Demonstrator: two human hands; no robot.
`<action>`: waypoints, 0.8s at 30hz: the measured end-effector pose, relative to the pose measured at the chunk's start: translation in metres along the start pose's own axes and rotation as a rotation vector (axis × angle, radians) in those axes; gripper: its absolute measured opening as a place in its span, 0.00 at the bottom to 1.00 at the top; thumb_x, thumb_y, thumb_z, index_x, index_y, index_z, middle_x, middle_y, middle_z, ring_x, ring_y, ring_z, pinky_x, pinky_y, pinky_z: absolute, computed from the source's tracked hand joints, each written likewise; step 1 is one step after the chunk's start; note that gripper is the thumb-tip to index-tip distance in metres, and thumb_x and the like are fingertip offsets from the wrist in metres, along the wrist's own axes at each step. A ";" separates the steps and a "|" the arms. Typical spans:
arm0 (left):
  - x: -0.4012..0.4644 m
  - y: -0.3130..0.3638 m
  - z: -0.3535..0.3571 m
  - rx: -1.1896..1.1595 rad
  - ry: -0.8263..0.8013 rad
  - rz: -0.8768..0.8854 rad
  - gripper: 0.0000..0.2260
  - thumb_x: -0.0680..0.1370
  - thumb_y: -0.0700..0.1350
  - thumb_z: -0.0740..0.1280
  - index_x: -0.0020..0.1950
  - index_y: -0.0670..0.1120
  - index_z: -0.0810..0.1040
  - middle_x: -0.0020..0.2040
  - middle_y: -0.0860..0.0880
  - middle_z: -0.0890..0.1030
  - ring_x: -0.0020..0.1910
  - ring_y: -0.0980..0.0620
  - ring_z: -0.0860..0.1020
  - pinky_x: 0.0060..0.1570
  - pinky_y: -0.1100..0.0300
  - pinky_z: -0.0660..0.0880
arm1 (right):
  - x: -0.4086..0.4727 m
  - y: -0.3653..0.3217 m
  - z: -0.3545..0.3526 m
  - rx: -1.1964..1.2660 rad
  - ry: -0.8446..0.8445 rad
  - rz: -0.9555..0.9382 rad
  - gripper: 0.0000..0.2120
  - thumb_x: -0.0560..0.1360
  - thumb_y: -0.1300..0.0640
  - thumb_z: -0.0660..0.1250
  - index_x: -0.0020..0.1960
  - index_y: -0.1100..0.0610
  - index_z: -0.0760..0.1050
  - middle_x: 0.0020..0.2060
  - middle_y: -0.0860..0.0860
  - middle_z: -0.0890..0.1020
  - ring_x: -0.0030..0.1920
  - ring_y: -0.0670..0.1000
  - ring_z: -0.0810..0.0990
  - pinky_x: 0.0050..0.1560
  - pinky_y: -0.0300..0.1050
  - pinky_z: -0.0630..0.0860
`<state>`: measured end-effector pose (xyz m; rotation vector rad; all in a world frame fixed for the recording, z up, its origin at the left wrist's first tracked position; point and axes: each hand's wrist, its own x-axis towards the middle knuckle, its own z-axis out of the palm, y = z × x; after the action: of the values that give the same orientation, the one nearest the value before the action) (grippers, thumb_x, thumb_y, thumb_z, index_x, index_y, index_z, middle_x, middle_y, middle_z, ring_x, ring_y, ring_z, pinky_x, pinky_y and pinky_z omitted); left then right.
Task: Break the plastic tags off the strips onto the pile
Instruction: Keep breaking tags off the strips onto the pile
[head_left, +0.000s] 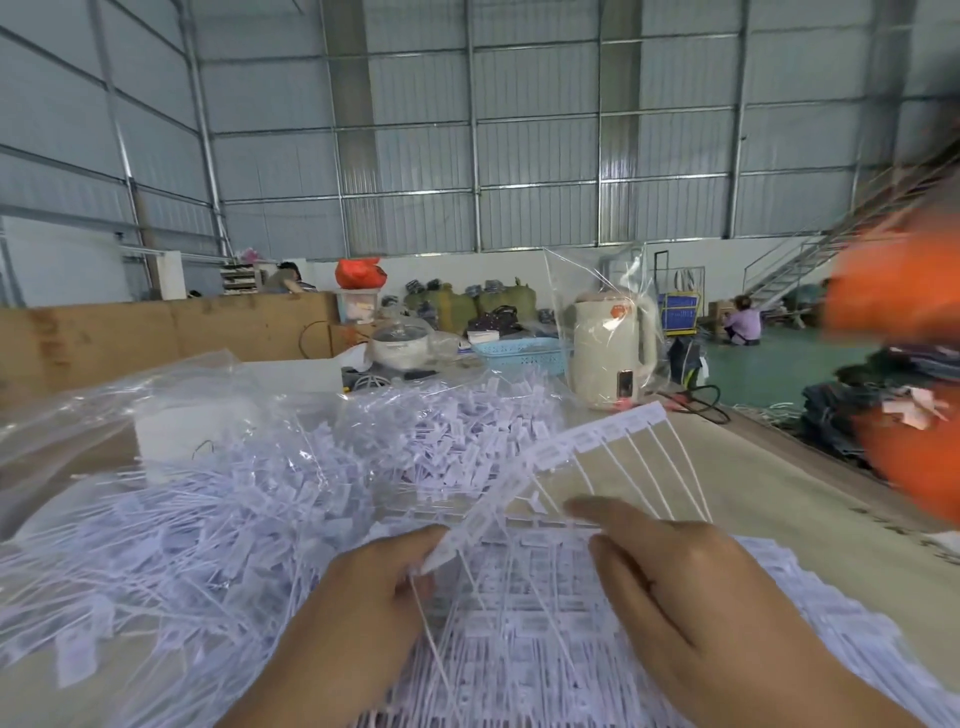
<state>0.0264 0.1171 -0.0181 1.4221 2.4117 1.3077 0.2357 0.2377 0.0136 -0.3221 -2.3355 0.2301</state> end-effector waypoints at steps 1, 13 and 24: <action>0.000 0.001 -0.001 -0.065 0.013 0.014 0.33 0.78 0.38 0.67 0.41 0.83 0.71 0.42 0.71 0.80 0.38 0.56 0.82 0.33 0.73 0.72 | 0.001 0.006 0.002 -0.034 0.030 0.017 0.15 0.80 0.49 0.55 0.64 0.43 0.73 0.23 0.44 0.69 0.27 0.46 0.70 0.30 0.45 0.68; 0.003 0.016 -0.008 -0.671 -0.024 0.183 0.13 0.76 0.36 0.70 0.47 0.54 0.85 0.40 0.53 0.83 0.43 0.58 0.80 0.44 0.70 0.75 | 0.004 0.041 0.034 -0.021 -0.037 0.166 0.46 0.72 0.30 0.60 0.76 0.39 0.32 0.72 0.28 0.42 0.73 0.33 0.43 0.71 0.41 0.51; -0.009 0.027 -0.008 -0.418 0.062 0.208 0.24 0.79 0.38 0.66 0.48 0.72 0.79 0.45 0.80 0.76 0.48 0.79 0.74 0.43 0.79 0.70 | 0.015 0.027 0.017 -0.312 0.155 0.129 0.19 0.74 0.61 0.61 0.63 0.47 0.71 0.38 0.46 0.70 0.33 0.53 0.72 0.25 0.44 0.65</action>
<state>0.0473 0.1115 0.0022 1.5488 1.8987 1.7926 0.2177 0.2672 0.0046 -0.6219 -2.1960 -0.0977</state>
